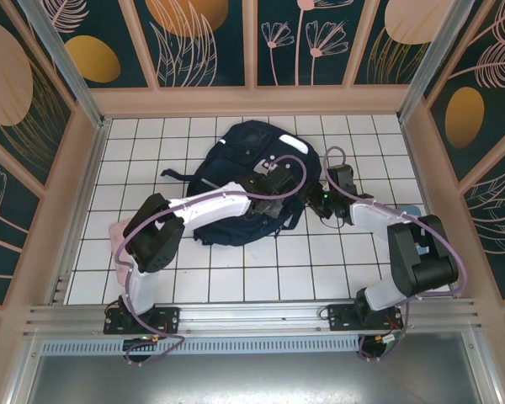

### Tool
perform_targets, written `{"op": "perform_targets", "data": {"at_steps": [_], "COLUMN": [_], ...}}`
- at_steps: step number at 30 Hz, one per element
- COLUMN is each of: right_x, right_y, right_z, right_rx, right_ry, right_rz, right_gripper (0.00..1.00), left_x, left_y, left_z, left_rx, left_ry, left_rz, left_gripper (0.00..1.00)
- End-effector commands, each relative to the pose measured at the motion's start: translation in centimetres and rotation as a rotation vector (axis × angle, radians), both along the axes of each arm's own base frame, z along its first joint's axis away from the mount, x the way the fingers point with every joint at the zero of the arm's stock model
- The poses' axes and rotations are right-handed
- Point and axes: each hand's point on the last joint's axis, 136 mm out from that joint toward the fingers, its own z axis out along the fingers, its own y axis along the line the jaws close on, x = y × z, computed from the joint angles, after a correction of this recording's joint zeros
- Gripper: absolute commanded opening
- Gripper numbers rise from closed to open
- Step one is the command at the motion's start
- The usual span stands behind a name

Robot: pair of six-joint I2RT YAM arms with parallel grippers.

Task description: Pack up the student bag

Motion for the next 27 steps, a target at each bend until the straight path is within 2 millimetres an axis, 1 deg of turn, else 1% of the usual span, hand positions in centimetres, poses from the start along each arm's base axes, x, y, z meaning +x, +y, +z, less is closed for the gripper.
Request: {"op": "perform_targets", "data": {"at_steps": [1,4,5,9,12,14,16,18,19,21,22,23,25,27], "right_x": [1.8,3.2,3.8,6.8,9.2,10.2,10.3,9.6,9.1,7.6,6.8,5.8,3.7,1.5], "right_y": [0.6,0.7,0.6,0.5,0.1,-0.3,-0.9,-1.5,-1.8,-2.2,-2.1,-2.0,-1.3,0.1], "right_z": [0.7,0.6,0.5,0.7,1.1,1.5,2.1,2.8,3.1,3.6,3.7,3.9,4.2,4.5], "right_rx": [0.027,0.010,0.006,-0.020,-0.035,-0.054,-0.070,-0.090,-0.098,-0.106,-0.101,-0.091,-0.057,-0.022], "right_ry": [-0.043,-0.062,-0.069,-0.123,-0.171,-0.190,-0.199,-0.208,-0.208,-0.203,-0.195,-0.186,-0.172,-0.169], "right_rz": [0.030,0.043,0.047,0.067,0.078,0.076,0.071,0.056,0.051,0.050,0.056,0.065,0.083,0.117], "right_gripper": [0.50,0.48,0.45,0.37,0.35,0.36,0.38,0.44,0.47,0.51,0.53,0.54,0.55,0.56], "left_x": [1.3,1.7,1.9,2.6,3.8,4.6,5.2,5.7,5.8,5.5,5.2,4.9,4.5,4.6], "left_y": [1.5,0.8,0.6,-1.2,-2.4,-2.8,-2.9,-2.6,-2.5,-2.1,-1.9,-1.5,-0.1,2.2], "left_z": [0.0,0.2,0.3,1.2,2.2,2.7,3.1,3.7,4.0,4.6,4.8,5.1,5.4,5.8], "left_rx": [0.102,0.084,0.077,0.023,-0.012,-0.037,-0.071,-0.118,-0.135,-0.175,-0.191,-0.217,-0.247,-0.259], "left_ry": [-0.047,-0.058,-0.061,-0.077,-0.100,-0.106,-0.101,-0.091,-0.085,-0.063,-0.054,-0.040,-0.019,-0.018], "left_rz": [0.024,0.020,0.018,-0.008,-0.008,-0.005,0.004,0.016,0.018,0.006,-0.004,-0.018,-0.023,0.004], "left_gripper": [0.21,0.13,0.09,0.03,0.00,0.00,0.00,0.06,0.13,0.34,0.43,0.48,0.57,0.67]}}
